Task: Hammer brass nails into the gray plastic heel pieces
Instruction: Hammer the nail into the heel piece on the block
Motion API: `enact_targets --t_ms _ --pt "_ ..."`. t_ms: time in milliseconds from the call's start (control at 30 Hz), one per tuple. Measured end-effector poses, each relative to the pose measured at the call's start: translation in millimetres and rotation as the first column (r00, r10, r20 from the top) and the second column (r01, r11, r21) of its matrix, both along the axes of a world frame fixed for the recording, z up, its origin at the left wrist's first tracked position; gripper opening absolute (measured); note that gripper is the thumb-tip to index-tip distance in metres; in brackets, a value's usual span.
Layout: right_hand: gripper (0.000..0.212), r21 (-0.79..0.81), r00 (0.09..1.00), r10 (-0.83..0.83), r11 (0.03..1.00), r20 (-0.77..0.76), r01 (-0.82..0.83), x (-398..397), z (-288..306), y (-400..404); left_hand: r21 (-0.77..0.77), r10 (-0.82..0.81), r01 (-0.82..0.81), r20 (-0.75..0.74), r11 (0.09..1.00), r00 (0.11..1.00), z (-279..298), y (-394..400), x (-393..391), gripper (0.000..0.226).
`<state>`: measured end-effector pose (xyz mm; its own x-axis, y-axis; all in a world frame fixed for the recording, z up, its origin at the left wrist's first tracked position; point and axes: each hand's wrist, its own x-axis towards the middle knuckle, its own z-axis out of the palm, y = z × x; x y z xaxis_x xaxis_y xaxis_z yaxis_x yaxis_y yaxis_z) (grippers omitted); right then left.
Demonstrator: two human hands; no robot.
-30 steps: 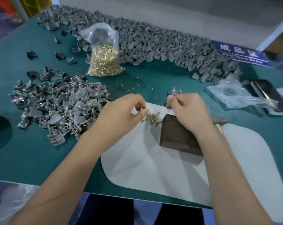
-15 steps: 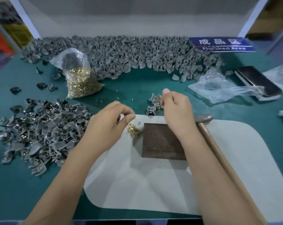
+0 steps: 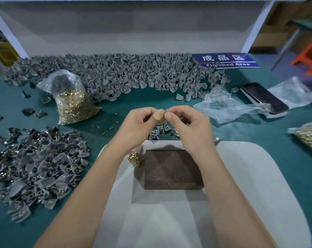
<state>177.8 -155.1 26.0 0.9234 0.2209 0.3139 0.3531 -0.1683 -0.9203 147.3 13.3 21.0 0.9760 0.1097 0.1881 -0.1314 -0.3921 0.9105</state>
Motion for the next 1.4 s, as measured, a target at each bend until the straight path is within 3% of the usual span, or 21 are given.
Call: enact_targets --t_ms 100,167,300,467,567,667,800,1033,1167,1400 --pt "0.010 -0.017 0.999 -0.037 0.999 -0.024 0.037 0 -3 4 0.294 0.075 -0.088 0.056 0.952 0.996 -13 17 -7 0.004" --pt "0.011 -0.051 0.995 -0.096 0.994 -0.037 0.094 1 -6 3 0.453 0.037 -0.047 0.030 0.890 0.999 -21 22 -11 0.016" --pt "0.014 -0.019 0.982 -0.179 0.984 -0.062 0.178 2 -8 0 0.528 0.008 -0.038 0.057 0.849 0.998 -26 18 -9 0.042" --pt "0.012 0.039 0.896 -0.373 0.919 -0.239 0.393 7 -11 -2 0.539 -0.019 0.018 -0.003 0.842 1.000 -31 14 -9 0.063" --pt "0.015 -0.191 0.891 -0.407 0.909 -0.203 0.371 11 -16 -1 0.569 -0.010 0.019 -0.020 0.822 1.000 -35 15 -8 0.061" --pt "0.016 -0.420 0.899 -0.427 0.837 -0.100 0.351 11 -17 0 0.602 0.009 -0.002 -0.009 0.799 1.000 -34 16 -8 0.065" --pt "0.014 -0.545 0.932 -0.349 0.802 -0.094 0.246 11 -18 1 0.591 0.016 -0.030 0.028 0.806 0.999 -33 16 -8 0.059" --pt "0.018 -0.369 0.911 -0.255 0.921 -0.324 0.126 14 -19 6 0.522 -0.036 -0.031 0.118 0.853 0.992 -33 11 -6 0.033" --pt "0.018 -0.350 0.911 -0.242 0.929 -0.334 0.119 15 -21 7 0.568 -0.060 -0.002 0.091 0.823 0.994 -32 8 -6 0.031" --pt "0.021 -0.303 0.921 -0.177 0.951 -0.347 0.069 14 -21 8 0.525 -0.055 0.002 0.084 0.851 0.995 -24 6 -8 0.022"
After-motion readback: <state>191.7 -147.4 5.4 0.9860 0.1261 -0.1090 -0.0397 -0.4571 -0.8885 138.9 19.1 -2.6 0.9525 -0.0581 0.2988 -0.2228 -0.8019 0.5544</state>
